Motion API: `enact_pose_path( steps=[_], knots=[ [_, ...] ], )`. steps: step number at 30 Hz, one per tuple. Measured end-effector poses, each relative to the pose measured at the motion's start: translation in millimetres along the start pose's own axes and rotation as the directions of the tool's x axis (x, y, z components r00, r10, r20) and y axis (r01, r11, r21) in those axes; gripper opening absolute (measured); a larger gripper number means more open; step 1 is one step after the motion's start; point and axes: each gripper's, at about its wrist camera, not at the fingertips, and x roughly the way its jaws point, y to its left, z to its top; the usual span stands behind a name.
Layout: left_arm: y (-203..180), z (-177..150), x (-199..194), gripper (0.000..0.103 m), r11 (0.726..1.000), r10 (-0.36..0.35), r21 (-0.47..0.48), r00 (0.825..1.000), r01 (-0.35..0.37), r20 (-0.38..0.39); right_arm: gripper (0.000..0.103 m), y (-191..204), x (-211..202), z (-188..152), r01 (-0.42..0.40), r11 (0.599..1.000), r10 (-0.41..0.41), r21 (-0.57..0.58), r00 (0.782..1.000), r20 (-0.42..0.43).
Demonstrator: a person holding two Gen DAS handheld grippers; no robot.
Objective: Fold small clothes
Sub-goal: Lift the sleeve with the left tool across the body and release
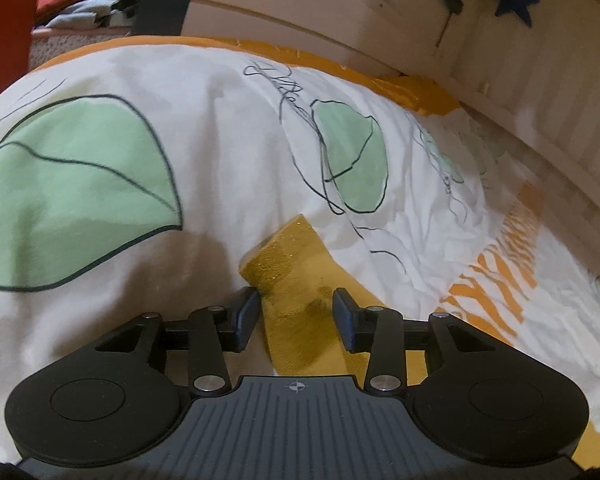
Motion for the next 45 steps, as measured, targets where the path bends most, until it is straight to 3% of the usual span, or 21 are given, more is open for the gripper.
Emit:
enact_pose_path(
  steps=[3,9,14,18,23,28,32,34,39,45],
  knots=[
    [-11,0,0,0.006,0.998,-0.009,0.069,1.0,0.009,0.0,0.102,-1,0,0,0.004,1.0,-0.004,0.005,1.0,-0.003],
    [-37,8,-30,0.006,0.99,-0.112,0.086,0.993,0.11,0.023,0.102,-6,-3,6,0.035,0.999,-0.035,0.017,0.999,-0.006],
    [-86,22,-80,0.006,0.956,-0.265,0.144,0.963,0.256,0.043,0.102,-17,-14,16,0.104,0.994,-0.105,0.027,0.995,0.005],
    [-142,27,-128,0.006,0.898,-0.409,0.19,0.912,0.396,0.034,0.102,-33,-24,24,0.176,0.983,-0.176,0.055,0.984,0.001],
    [-217,14,-180,0.006,0.796,-0.567,0.243,0.824,0.554,-0.021,0.102,-57,-44,34,0.262,0.96,-0.262,0.103,0.965,-0.013],
    [-296,-26,-218,0.006,0.678,-0.68,0.276,0.724,0.681,-0.116,0.102,-79,-69,43,0.316,0.933,-0.321,0.17,0.947,-0.001],
    [-337,-73,-241,0.006,0.614,-0.717,0.267,0.666,0.743,-0.205,0.102,-97,-88,50,0.334,0.913,-0.35,0.235,0.937,0.025],
    [-353,-98,-247,0.006,0.595,-0.72,0.257,0.647,0.762,-0.251,0.102,-106,-96,53,0.348,0.901,-0.37,0.26,0.928,0.038],
    [-380,-155,-242,0.006,0.567,-0.698,0.246,0.617,0.786,-0.363,0.102,-125,-108,60,0.37,0.872,-0.404,0.32,0.914,0.044],
    [-401,-199,-234,0.012,0.521,-0.662,0.271,0.583,0.81,-0.47,0.102,-140,-109,61,0.393,0.849,-0.428,0.354,0.904,0.023]
  ],
)
